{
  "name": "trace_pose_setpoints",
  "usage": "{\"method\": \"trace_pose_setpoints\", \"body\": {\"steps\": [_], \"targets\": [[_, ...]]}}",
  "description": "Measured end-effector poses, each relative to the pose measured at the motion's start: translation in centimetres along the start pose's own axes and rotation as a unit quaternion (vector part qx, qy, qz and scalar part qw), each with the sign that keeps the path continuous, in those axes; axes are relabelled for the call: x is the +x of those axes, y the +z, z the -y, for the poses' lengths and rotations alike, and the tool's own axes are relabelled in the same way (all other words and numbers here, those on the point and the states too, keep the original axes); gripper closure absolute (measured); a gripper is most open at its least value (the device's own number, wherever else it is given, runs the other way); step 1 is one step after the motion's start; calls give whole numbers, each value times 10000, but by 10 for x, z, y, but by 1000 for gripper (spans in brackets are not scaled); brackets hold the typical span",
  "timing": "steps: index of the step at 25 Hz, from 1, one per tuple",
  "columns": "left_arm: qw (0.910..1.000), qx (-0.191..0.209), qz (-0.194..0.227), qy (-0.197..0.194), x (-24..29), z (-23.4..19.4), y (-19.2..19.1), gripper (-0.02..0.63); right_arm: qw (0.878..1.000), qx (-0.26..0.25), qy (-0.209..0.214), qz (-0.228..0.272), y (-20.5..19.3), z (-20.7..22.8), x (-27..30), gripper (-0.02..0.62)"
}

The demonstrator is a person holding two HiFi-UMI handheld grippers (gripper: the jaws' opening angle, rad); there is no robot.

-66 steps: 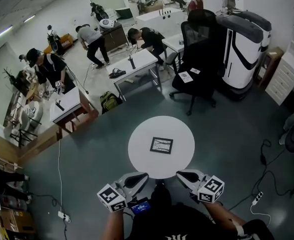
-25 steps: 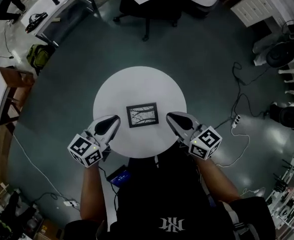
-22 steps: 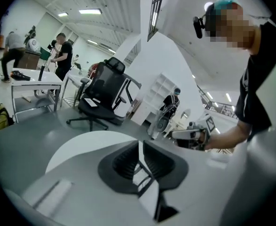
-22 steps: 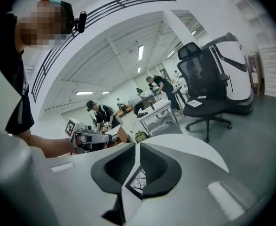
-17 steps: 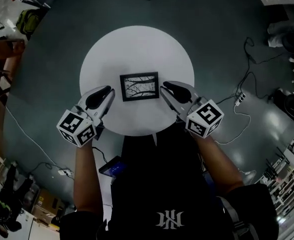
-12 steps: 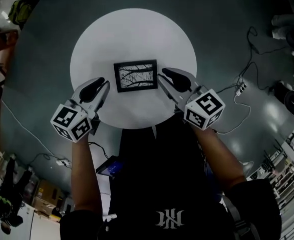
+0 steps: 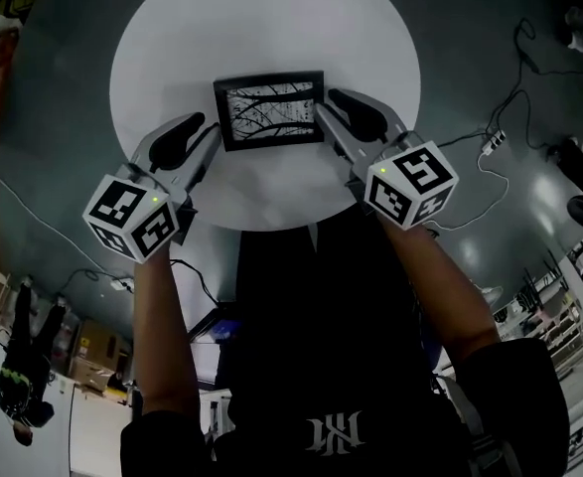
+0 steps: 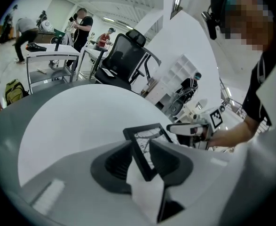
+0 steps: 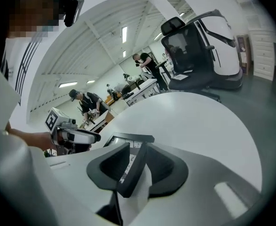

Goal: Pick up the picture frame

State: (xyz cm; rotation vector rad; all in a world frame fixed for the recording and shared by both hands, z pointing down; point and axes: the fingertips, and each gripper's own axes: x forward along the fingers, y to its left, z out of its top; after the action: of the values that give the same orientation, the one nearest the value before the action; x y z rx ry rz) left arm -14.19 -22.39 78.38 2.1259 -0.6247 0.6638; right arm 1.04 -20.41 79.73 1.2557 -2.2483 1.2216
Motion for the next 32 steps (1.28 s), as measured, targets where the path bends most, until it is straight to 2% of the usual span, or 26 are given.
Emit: {"method": "trace_pose_setpoints", "body": {"steps": [4,8,15,32], "targets": [[9994,107,-291,146,10,-5,-11,489,9999,60,-22,-87,-8,-1,2,485],[9981,38,-560,258,18,-5,-21,489,9996,-160,-79,-239,-17,-7,4,471],[9962,147,-696,502,28,-2,-24,489,9963,-510,-436,-531,-26,-2,3,474],[9952,152,-722,642,31,-2,-28,500,9944,-650,-622,-558,-28,-3,5,500]]}}
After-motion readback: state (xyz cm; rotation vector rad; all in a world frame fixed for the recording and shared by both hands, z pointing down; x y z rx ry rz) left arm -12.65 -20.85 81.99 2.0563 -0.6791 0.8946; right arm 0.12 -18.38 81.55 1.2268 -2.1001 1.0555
